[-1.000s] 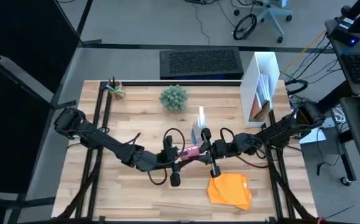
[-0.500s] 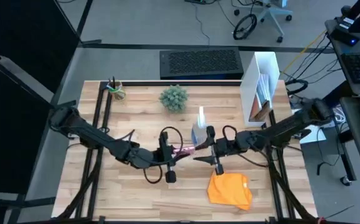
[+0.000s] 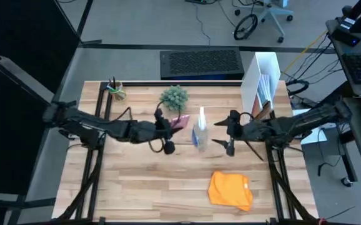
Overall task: Apply microfiber cloth
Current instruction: Spray cleaner from the bottle onto the cellphone
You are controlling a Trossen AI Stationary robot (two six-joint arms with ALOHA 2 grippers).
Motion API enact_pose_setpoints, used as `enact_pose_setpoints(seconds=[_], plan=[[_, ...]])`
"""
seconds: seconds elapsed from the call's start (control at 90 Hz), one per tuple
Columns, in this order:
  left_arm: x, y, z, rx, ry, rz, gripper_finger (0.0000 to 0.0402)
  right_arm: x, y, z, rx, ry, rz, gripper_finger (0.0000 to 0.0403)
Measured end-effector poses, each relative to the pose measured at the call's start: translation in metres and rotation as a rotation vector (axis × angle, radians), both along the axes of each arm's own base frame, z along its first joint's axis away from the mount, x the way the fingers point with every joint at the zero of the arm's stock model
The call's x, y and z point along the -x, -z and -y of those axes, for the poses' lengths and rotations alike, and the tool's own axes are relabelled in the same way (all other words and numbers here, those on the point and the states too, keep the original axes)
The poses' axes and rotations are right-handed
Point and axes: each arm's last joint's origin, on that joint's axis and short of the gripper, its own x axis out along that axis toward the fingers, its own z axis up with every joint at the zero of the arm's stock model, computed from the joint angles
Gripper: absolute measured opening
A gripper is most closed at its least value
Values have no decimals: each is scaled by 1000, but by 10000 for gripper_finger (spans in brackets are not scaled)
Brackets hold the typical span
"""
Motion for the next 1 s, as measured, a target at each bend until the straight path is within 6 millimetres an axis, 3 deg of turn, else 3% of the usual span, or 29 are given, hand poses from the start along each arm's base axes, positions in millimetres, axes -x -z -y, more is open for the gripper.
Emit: enact_pose_setpoints(seconds=[0.189, 0.344, 0.656, 1.0], plan=[[-15, 16, -19, 32, 27, 2, 9, -5, 14, 28, -19, -53, -52, 300], [-24, 36, -25, 58, 62, -44, 9, -13, 28, 38, -49, -98, -59, 298], [-31, 42, -17, 102, 176, -10, 9, -32, 36, 26, -119, -147, -5, 298], [-18, 23, -17, 87, 118, -15, 9, -17, 20, 20, -158, -141, 14, 297]])
